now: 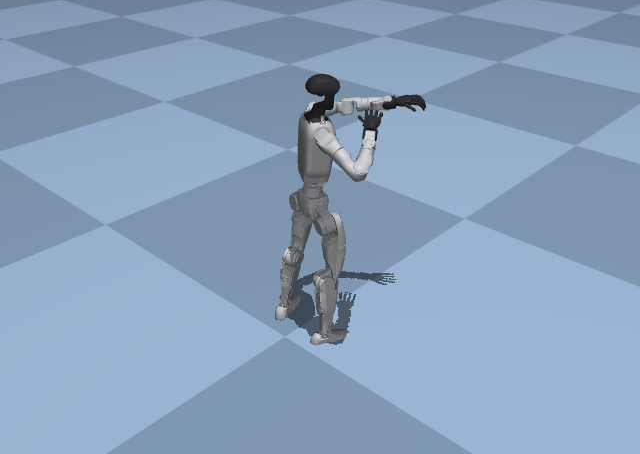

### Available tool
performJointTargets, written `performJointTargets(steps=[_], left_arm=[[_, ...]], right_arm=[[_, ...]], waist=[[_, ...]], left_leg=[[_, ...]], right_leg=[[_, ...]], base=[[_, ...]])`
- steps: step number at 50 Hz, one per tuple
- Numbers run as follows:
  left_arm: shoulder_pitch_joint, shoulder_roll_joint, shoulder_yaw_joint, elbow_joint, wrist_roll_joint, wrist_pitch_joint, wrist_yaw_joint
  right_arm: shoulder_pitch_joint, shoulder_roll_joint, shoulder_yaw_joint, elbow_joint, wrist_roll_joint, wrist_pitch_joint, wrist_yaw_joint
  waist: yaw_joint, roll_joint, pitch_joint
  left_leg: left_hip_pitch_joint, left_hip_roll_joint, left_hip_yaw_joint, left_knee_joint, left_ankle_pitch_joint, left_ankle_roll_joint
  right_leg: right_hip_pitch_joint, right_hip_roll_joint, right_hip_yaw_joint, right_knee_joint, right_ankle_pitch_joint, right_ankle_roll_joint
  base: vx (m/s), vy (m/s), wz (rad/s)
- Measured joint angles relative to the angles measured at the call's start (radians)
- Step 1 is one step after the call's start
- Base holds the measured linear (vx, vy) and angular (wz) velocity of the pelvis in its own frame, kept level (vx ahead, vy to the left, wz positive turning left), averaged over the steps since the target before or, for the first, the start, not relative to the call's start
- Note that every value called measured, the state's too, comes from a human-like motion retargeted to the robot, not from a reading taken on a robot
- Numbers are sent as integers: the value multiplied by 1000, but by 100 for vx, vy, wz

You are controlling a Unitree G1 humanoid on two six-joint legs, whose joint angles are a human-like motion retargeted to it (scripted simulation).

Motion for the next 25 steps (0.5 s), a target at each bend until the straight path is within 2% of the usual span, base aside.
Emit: performJointTargets(steps=[5,10,17,25], left_arm=[[1,25,-14,-63,86,-35,34],[148,59,119,-331,76,-55,20],[394,111,230,-713,30,-89,-71],[541,159,283,-965,14,-118,-195]], right_arm=[[4,-5,-14,35,-32,-25,-38],[2,28,-33,198,-64,19,9],[-75,100,-1,534,-125,85,51],[-264,147,154,986,-294,128,-13]], waist=[[-4,-12,-3],[47,-33,-4],[187,-77,-6],[362,-124,-13]], left_leg=[[-5,-6,-3,2,-2,-3],[-11,-21,-38,4,-8,3],[-26,-45,-128,9,-14,15],[-57,-63,-244,1,-2,12]], right_leg=[[-4,-8,-5,1,3,0],[4,-33,-33,15,-6,0],[33,-73,-107,41,-31,0],[69,-100,-219,51,-52,-12]], base=[[0,1,4],[1,7,38],[1,6,70],[1,2,83]])
